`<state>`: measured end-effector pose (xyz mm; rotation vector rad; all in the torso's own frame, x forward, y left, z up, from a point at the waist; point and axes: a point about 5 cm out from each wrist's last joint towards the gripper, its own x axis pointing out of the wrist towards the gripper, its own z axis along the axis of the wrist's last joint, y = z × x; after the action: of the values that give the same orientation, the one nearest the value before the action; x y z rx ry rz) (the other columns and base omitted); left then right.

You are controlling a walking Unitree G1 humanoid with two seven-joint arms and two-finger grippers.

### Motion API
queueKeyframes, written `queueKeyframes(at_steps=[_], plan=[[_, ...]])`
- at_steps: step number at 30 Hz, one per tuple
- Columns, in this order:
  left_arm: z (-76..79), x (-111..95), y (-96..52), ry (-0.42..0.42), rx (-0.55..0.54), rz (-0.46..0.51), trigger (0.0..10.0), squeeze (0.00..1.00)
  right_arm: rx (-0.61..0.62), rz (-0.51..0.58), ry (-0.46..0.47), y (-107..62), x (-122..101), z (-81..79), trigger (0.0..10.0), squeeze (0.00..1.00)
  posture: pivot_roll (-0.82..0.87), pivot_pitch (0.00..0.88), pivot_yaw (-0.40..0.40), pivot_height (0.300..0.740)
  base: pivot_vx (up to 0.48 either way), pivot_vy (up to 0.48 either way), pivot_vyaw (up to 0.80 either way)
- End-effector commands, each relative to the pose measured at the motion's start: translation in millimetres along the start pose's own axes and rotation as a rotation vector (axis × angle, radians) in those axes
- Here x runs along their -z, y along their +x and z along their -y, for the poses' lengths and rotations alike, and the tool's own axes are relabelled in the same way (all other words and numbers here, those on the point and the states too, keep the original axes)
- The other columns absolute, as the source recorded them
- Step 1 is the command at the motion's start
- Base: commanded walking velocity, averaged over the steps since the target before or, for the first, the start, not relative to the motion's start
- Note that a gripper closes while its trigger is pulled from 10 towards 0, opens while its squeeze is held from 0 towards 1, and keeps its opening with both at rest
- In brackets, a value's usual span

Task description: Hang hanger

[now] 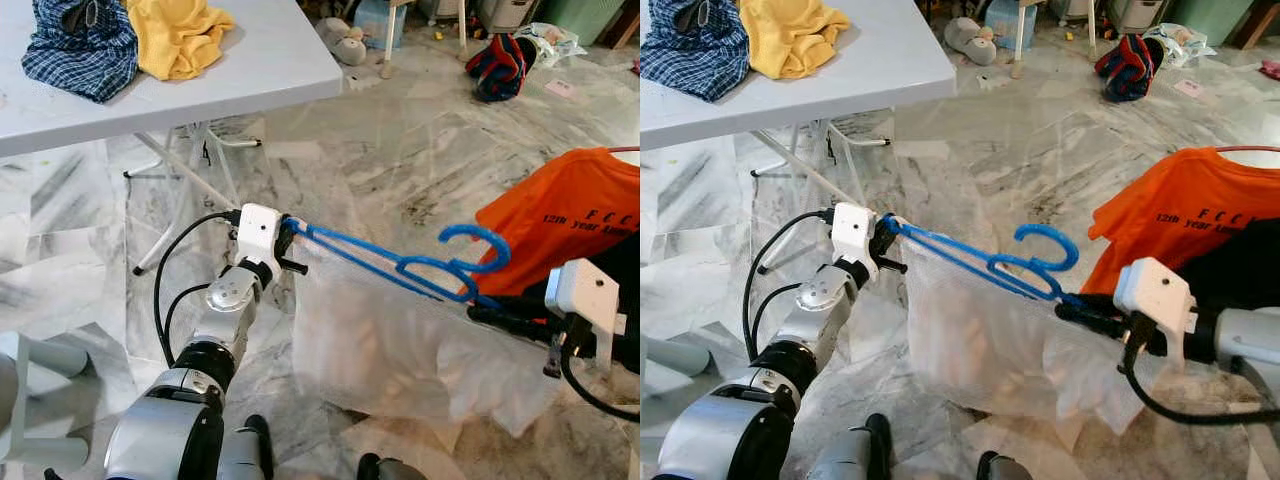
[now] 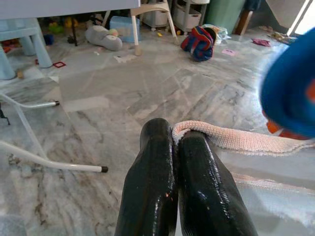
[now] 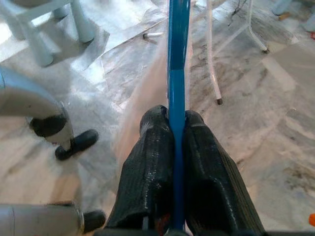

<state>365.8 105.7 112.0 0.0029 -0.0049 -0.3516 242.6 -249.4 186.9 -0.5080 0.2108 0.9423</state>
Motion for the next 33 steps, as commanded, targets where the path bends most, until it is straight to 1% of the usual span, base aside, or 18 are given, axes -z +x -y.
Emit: queueKeyframes(at_steps=[1,3,7,8,9,12,15,17,19,20,21,22,23,26,28,30,32,33], plan=[[-19.4,1,-5.8,-0.028,-0.119,0.01,0.0,0.0,0.078,-0.028,0.034,-2.6,7,5.5,10.0,0.0,0.0,0.21,-0.025,0.74,0.0,0.0,0.0],[-19.3,1,-5.9,-0.028,-0.122,0.011,0.0,0.0,0.08,-0.024,0.04,-1.7,7,5.3,10.0,0.0,0.0,0.21,-0.025,0.74,0.0,0.0,0.0],[-18.1,7,-10.7,-0.044,-0.168,0.015,0.0,0.0,0.13,0.018,0.049,19.6,10,-0.4,10.0,0.0,0.01,0.213,-0.028,0.74,0.0,0.0,0.0],[-18.1,7,-10.7,-0.044,-0.168,0.015,0.0,0.0,0.13,0.018,0.049,19.6,10,-0.4,10.0,0.0,0.01,0.213,-0.028,0.74,0.0,0.0,0.0],[-15.6,11,-12.4,-0.053,-0.164,0.007,0.0,0.0,0.164,0.03,0.054,27.3,10,0.7,10.0,0.0,0.01,0.214,-0.03,0.74,0.0,0.0,0.0],[-11.0,15,-14.0,-0.053,-0.151,0.0,0.0,0.0,0.194,0.045,0.069,37.7,10,1.7,10.0,0.0,0.01,0.214,-0.034,0.74,0.0,0.0,0.0],[-10.8,16,-14.6,-0.056,-0.161,0.0,0.0,0.0,0.121,0.039,0.049,44.1,10,-7.1,10.0,0.0,0.01,0.216,-0.041,0.74,0.0,0.0,0.0],[-11.3,16,-14.6,-0.057,-0.167,0.0,0.0,0.0,0.135,0.051,0.04,45.1,8,-3.9,10.0,0.0,0.01,0.217,-0.048,0.74,0.0,0.0,0.0],[-11.0,16,-14.6,-0.064,-0.173,0.0,0.0,0.0,0.214,0.097,0.034,47.5,1,8.1,10.0,0.0,0.01,0.219,-0.055,0.74,0.0,0.0,0.0],[-10.5,17,-15.0,-0.066,-0.175,-0.001,0.0,0.0,0.278,0.13,0.03,49.8,-4,16.0,10.0,0.0,0.0,0.222,-0.06,0.74,0.0,0.0,0.0],[-10.5,17,-15.0,-0.066,-0.175,-0.001,0.0,0.0,0.278,0.13,0.03,49.8,-4,16.0,10.0,0.0,0.0,0.222,-0.06,0.74,0.0,0.0,0.0],[-7.5,20,-16.0,-0.086,-0.179,-0.003,0.0,0.0,0.398,0.229,0.095,58.2,-14,30.3,10.0,0.0,0.01,0.224,-0.066,0.74,0.0,0.0,0.0],[-7.5,20,-16.0,-0.086,-0.179,-0.003,0.0,0.0,0.398,0.229,0.095,58.2,-14,30.3,10.0,0.0,0.01,0.224,-0.066,0.74,0.0,0.0,0.0],[-4.6,22,-16.7,-0.1,-0.177,-0.005,0.0,0.0,0.437,0.288,0.123,66.6,-20,32.2,10.0,0.0,0.01,0.226,-0.068,0.74,0.0,0.0,0.0],[-0.2,23,-17.2,-0.129,-0.176,-0.003,0.0,0.0,0.506,0.395,0.218,84.3,-30,32.1,10.0,0.0,0.02,0.229,-0.072,0.74,0.0,0.0,0.0],[0.9,22,-16.8,-0.139,-0.176,0.003,0.0,0.0,0.568,0.447,0.265,90.1,-35,34.6,10.0,0.0,0.02,0.231,-0.073,0.74,0.0,0.0,0.0],[2.1,21,-16.1,-0.142,-0.172,0.012,0.0,0.0,0.64,0.511,0.349,94.9,-39,39.7,10.0,0.0,0.03,0.232,-0.074,0.74,0.0,0.0,0.0],[3.1,19,-15.1,-0.151,-0.169,0.019,0.0,0.0,0.706,0.554,0.382,96.6,-44,44.5,10.0,0.0,0.03,0.234,-0.076,0.74,0.0,0.0,0.0]])
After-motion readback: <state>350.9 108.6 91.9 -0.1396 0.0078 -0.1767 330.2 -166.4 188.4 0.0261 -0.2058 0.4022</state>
